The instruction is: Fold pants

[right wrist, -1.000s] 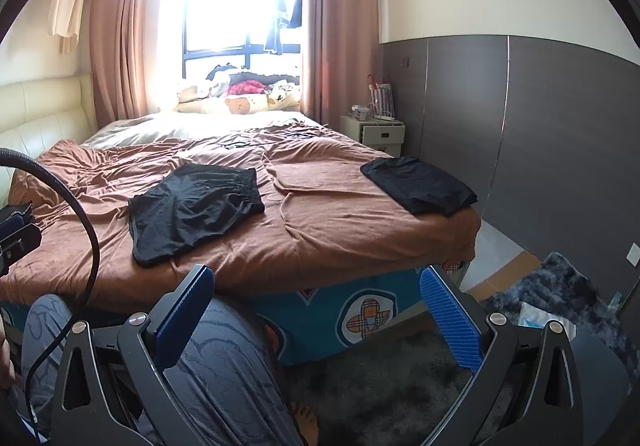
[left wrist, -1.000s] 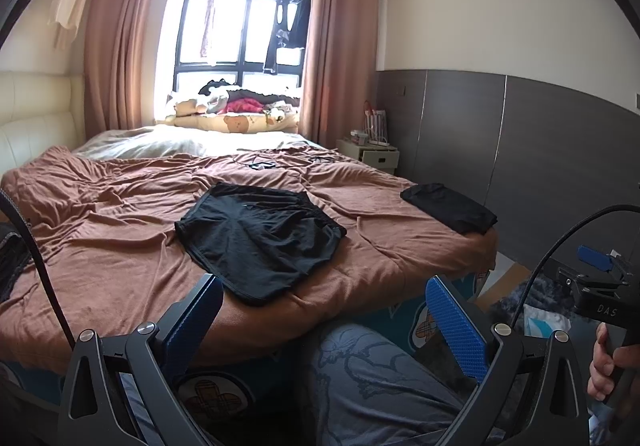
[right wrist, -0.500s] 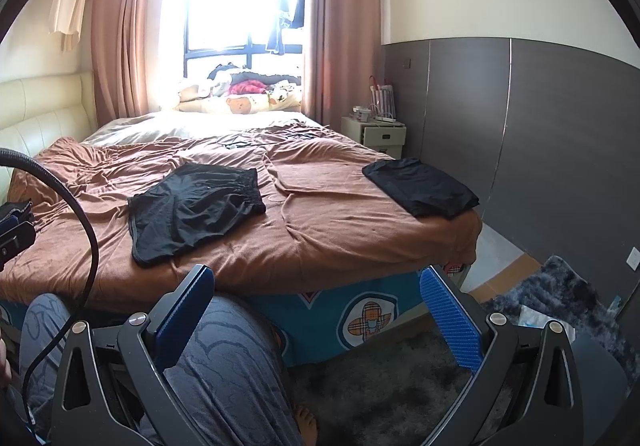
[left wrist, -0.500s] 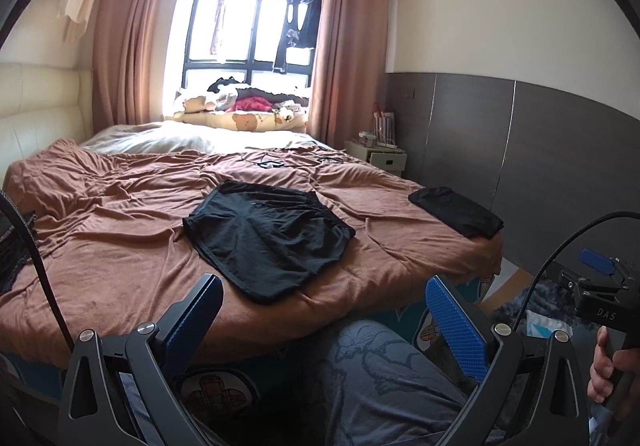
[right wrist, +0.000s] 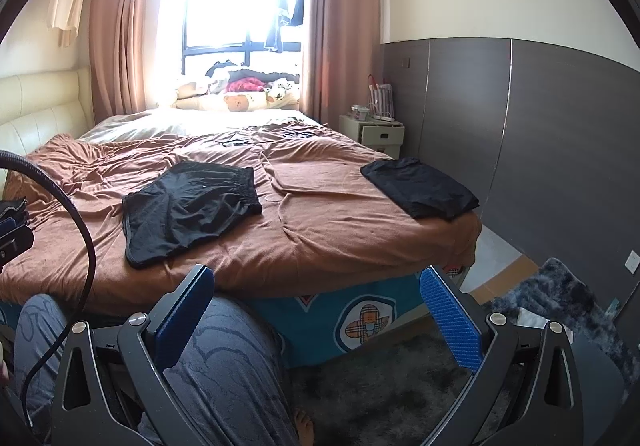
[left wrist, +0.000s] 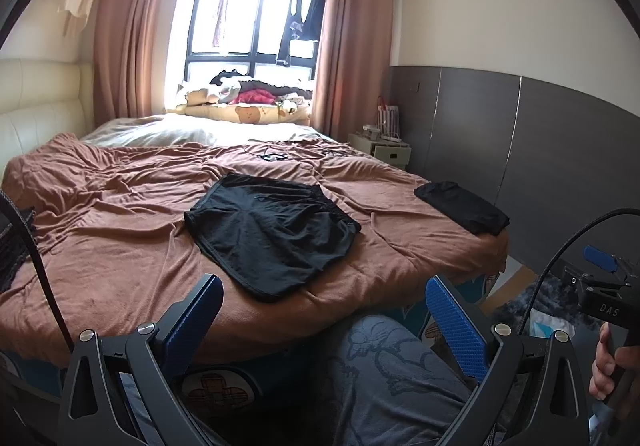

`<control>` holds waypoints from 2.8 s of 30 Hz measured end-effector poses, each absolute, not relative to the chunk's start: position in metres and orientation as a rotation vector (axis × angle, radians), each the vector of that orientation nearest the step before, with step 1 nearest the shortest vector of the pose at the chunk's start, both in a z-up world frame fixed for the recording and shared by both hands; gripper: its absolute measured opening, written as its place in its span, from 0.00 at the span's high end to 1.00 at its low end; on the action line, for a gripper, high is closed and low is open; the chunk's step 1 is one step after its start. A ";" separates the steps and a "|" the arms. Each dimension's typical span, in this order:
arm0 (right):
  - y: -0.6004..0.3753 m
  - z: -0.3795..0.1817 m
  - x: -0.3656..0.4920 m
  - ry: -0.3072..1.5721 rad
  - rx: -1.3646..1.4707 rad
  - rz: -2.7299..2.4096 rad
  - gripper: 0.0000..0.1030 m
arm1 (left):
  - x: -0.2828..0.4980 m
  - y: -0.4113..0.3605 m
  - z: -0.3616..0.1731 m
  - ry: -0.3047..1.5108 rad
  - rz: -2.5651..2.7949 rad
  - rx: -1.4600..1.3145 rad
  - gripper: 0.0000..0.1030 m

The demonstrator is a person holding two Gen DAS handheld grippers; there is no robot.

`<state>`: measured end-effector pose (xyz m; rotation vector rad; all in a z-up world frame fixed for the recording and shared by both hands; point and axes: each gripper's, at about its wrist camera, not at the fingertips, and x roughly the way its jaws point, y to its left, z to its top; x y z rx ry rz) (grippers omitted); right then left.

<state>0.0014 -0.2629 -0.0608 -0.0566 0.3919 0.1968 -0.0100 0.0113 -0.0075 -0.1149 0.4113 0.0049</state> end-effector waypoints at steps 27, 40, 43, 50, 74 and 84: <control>-0.244 -0.066 0.126 0.496 0.000 0.203 0.00 | 0.074 0.058 -0.023 0.494 0.094 -0.191 0.01; -0.217 -0.081 0.179 0.569 0.003 0.259 0.00 | 0.115 0.095 -0.052 0.597 0.136 -0.292 0.01; -0.218 -0.085 0.195 0.615 0.030 0.281 0.00 | 0.125 0.108 -0.063 0.625 0.147 -0.336 0.06; -0.209 -0.092 0.224 0.664 0.035 0.355 0.00 | 0.143 0.133 -0.090 0.700 0.160 -0.442 0.15; -0.197 -0.125 0.308 0.801 0.117 0.603 0.10 | 0.202 0.138 -0.151 0.944 -0.009 -0.780 0.29; -0.182 -0.135 0.331 0.855 0.173 0.654 0.15 | 0.205 0.144 -0.166 0.998 0.042 -0.978 0.32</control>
